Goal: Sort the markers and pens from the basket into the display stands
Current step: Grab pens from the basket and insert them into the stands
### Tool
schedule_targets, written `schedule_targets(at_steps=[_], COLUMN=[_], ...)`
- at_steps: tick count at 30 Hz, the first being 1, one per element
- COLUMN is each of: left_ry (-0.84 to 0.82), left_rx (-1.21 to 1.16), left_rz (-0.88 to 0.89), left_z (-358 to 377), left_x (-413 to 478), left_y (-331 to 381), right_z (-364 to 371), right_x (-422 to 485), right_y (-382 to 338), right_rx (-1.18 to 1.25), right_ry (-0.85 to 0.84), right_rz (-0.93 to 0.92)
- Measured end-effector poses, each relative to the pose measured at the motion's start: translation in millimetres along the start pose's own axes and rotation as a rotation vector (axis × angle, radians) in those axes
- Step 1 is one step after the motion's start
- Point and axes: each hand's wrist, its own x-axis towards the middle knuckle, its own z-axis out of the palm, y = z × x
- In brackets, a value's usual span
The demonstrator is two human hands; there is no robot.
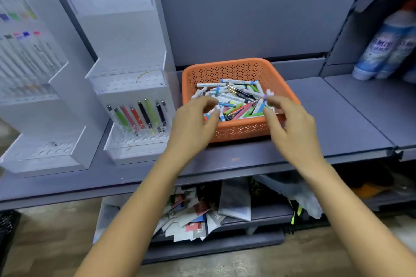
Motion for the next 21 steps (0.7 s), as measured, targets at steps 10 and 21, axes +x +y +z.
schedule_targets(at_steps=[10, 21], left_ry=[-0.331, -0.412], left_rx=[0.335, 0.547], left_rz=[-0.247, -0.252], left_z=[28.9, 52.7], left_x=[79.5, 88.2], left_y=[-5.3, -17.0], right_z=[37.0, 51.4], right_x=[104.8, 111.7], right_y=[24.9, 36.1], right_rx=[-0.47, -0.622], right_ry=[-0.709, -0.739], right_rz=[0.025, -0.099])
